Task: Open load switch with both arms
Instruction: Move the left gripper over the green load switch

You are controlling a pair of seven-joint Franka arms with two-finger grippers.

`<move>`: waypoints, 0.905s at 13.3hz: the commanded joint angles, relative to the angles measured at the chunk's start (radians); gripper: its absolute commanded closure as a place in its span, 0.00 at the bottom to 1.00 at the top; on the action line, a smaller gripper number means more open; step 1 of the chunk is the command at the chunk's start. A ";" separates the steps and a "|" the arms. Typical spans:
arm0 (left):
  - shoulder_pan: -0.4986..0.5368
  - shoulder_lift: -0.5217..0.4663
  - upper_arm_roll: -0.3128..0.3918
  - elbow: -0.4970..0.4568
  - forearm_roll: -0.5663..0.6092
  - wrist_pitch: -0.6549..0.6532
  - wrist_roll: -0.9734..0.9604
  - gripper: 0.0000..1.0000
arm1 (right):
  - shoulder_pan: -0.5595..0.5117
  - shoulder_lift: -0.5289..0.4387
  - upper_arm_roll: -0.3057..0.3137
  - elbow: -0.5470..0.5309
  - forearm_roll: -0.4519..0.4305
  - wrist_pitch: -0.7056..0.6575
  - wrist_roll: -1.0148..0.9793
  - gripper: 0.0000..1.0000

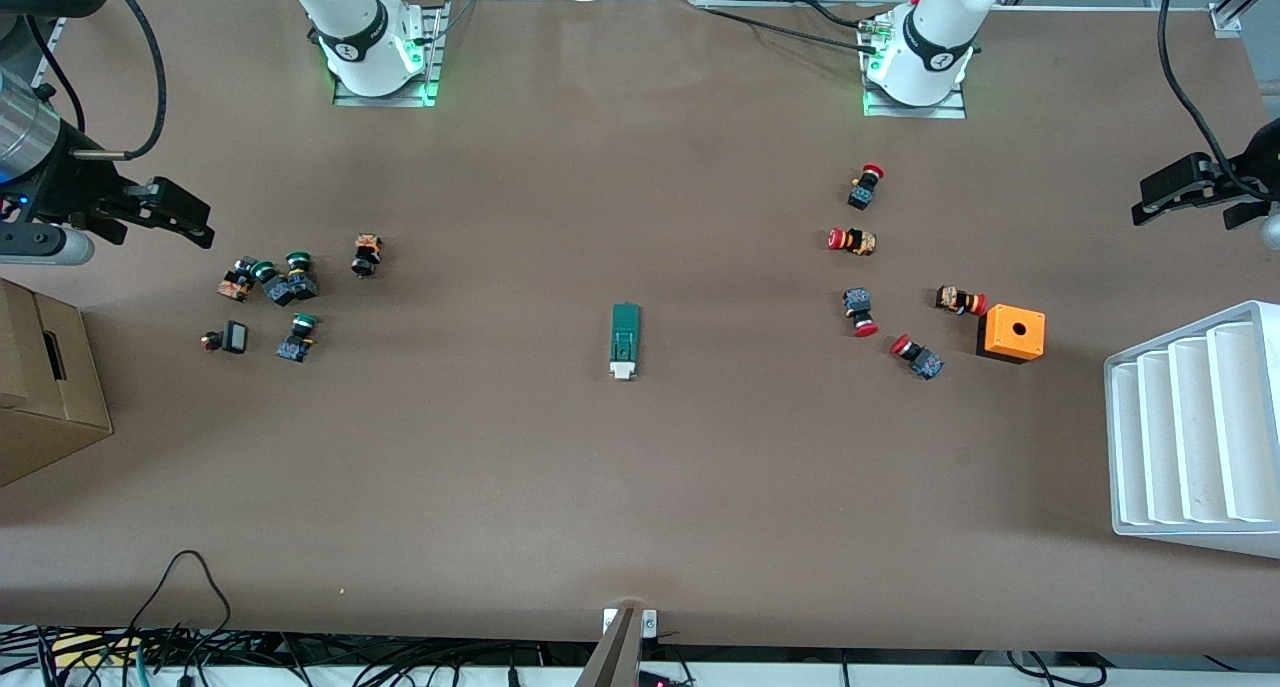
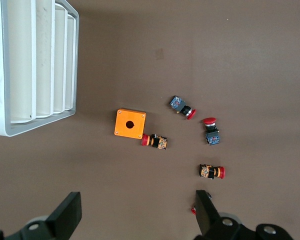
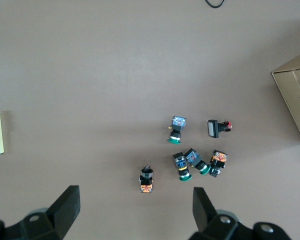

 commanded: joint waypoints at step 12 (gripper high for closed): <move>-0.017 -0.009 -0.170 -0.013 -0.024 0.018 -0.209 0.00 | -0.001 0.016 0.003 0.026 -0.011 -0.021 -0.111 0.00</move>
